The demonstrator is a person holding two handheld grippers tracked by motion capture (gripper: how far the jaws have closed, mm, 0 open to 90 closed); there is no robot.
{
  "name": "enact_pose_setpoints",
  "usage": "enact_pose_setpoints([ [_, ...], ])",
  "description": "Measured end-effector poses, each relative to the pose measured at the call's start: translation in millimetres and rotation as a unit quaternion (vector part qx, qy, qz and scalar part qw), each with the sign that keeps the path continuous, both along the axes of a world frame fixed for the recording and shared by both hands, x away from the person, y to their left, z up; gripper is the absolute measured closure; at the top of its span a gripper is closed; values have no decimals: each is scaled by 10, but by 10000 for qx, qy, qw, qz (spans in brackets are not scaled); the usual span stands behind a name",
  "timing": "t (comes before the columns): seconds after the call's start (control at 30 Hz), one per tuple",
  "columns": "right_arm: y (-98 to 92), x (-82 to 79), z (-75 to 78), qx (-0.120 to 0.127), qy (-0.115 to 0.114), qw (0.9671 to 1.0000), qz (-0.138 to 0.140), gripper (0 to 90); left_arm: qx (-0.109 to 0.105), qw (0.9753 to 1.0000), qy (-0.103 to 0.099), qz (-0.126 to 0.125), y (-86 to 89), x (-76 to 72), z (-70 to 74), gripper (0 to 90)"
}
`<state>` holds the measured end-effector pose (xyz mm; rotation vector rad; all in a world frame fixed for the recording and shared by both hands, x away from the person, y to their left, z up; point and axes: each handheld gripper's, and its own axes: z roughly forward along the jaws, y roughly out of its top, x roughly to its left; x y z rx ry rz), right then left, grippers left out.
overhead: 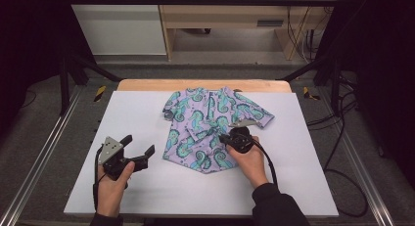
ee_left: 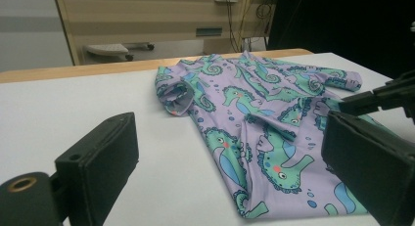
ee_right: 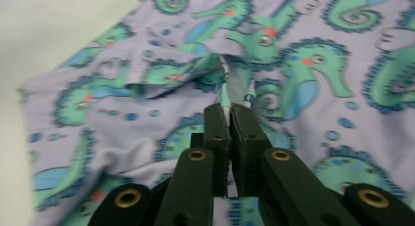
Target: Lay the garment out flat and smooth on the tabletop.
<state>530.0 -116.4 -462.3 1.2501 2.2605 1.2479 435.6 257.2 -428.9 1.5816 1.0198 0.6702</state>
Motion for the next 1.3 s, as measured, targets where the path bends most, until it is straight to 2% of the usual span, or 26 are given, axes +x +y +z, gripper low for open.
enact_pose_setpoints([
  [0.13, 161, -219, 28, 71, -87, 9991, 412, 865, 14, 10000, 10, 4, 17, 0, 15, 75],
  [0.3, 382, -619, -13, -2, -240, 9939, 1077, 865, 22, 10000, 94, 7, 30, -1, 5, 87],
  [0.5, 523, -1048, -112, -166, -243, 9878, 1529, 865, 105, 9998, 133, -97, -34, -21, 27, 99],
  [0.63, 582, -1238, -148, -166, -235, 9838, 1771, 865, 152, 9996, 168, -167, -79, -25, 26, 99],
  [0.77, 688, -1360, -199, -174, -138, 9790, 2026, 865, 173, 9992, 256, -238, -96, -30, 13, 104],
  [0.87, 791, -1407, -251, -276, -100, 9756, 2174, 864, 226, 9988, 301, -305, -124, -28, 10, 118],
  [1.03, 850, -1411, -270, -249, -105, 9747, 2217, 854, 436, 9963, 473, -576, -236, -22, -41, 138],
  [1.1, 837, -1411, -262, -242, -84, 9736, 2270, 777, 516, 9946, 565, -701, -294, -13, -79, 150],
  [1.2, 803, -1442, -230, -299, -61, 9748, 2209, 626, 625, 9921, 635, -879, -404, 0, -143, 174],
  [1.3, 734, -1473, -198, -366, -102, 9764, 2126, 530, 813, 9878, 757, -1087, -541, 9, -219, 201],
])
